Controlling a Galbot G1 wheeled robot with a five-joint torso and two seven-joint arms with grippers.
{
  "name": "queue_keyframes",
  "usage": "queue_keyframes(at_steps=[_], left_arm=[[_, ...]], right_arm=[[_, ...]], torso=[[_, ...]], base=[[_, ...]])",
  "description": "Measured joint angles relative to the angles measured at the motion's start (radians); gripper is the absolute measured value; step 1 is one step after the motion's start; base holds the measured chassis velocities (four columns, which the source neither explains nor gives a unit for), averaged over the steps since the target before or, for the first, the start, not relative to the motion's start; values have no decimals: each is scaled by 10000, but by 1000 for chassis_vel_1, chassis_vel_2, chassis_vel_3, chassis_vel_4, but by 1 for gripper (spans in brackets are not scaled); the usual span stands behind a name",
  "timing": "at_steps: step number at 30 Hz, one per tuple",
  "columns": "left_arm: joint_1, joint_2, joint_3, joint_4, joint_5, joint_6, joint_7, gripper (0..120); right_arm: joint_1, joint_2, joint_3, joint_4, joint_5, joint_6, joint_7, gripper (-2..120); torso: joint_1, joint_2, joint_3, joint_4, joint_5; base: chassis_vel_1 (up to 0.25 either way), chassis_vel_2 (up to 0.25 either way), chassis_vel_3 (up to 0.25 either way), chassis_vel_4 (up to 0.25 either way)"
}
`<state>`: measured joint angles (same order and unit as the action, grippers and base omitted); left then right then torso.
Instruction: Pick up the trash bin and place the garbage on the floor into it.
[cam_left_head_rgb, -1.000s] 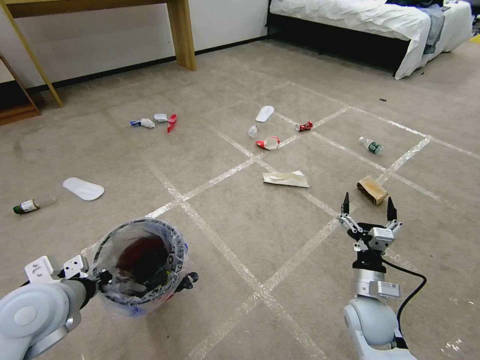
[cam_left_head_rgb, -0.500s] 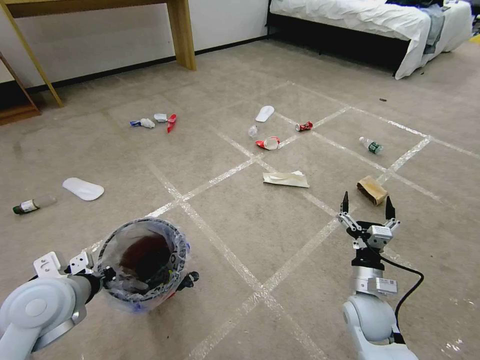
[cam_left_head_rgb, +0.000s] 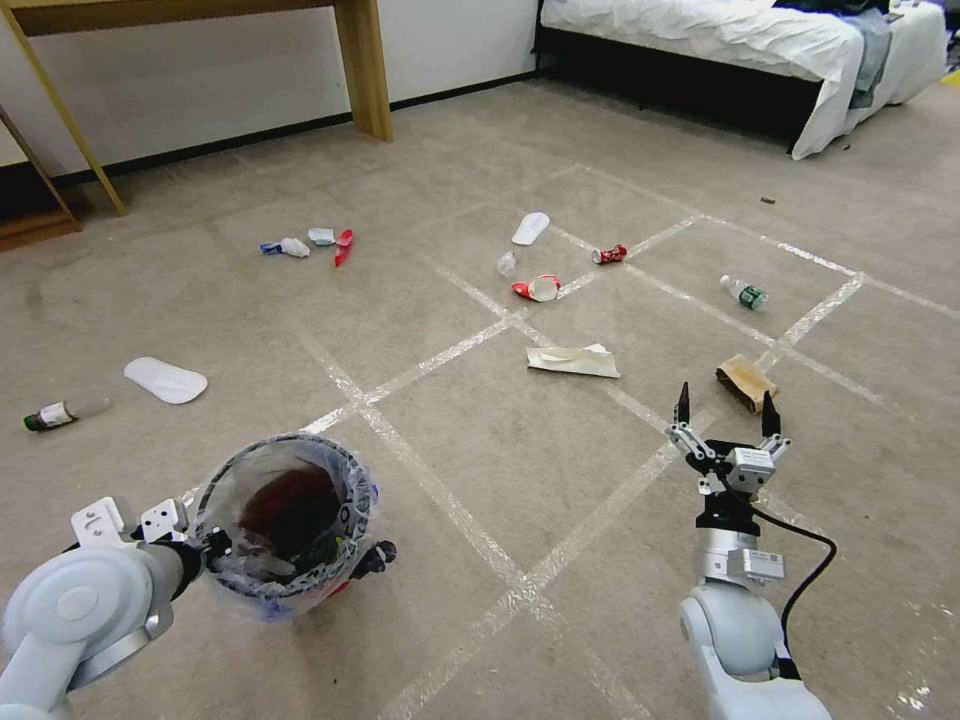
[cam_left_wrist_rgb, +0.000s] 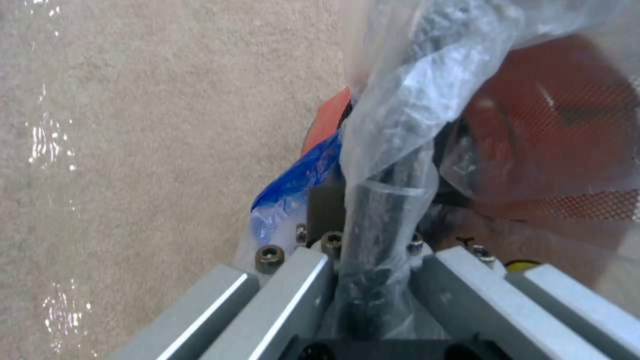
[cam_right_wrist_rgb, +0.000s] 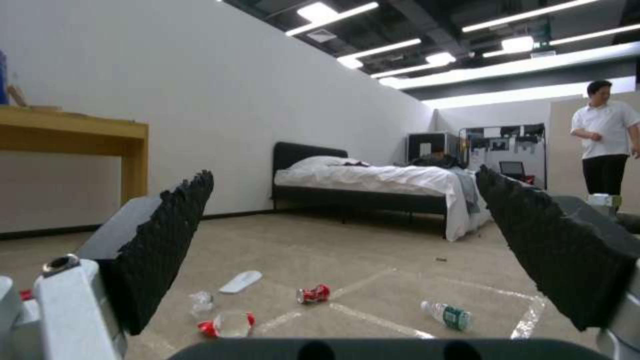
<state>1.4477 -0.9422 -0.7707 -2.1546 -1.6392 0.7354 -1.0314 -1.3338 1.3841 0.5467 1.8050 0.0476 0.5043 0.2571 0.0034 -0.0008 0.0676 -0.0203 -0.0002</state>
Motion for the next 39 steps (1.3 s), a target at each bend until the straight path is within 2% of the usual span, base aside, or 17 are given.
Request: queue_keyframes(at_steps=[6, 13, 16, 17, 28, 39], left_arm=[[-23, 99, -40, -6, -83, 0, -10, 0], [-156, 236, -78, -125, -462, 0, -294, 0], [-156, 283, -143, -269, -899, -1, -555, 0], [-155, 336, -205, -388, -1297, -21, -783, 0], [-216, 791, -418, -880, -2812, -229, -1504, 0], [-295, 898, -413, -903, -3080, -268, -1584, 0]], right_arm=[[57, -11, 0, -43, 16, 0, -12, 100], [126, -6, -41, -105, 35, -8, -23, 100], [130, -9, -45, -127, 42, -12, -24, 100], [133, -17, -45, -151, 50, -12, -26, 100], [217, -15, -57, -275, 136, -12, -108, 100], [213, 45, -64, -308, 94, -1, -137, 100]], torso=[[0, 0, 0, -1, 0], [0, 0, 0, 0, 0], [0, 0, 0, -1, -1], [0, 0, 0, 0, 0], [0, 0, 0, -1, 0], [0, 0, -1, 0, 0]], base=[[-14, 14, 17, -13], [-22, 16, 18, -13], [-53, 36, 35, -24], [-51, 36, 26, -48], [-7, 8, 5, -7], [-32, 36, 42, -25]])
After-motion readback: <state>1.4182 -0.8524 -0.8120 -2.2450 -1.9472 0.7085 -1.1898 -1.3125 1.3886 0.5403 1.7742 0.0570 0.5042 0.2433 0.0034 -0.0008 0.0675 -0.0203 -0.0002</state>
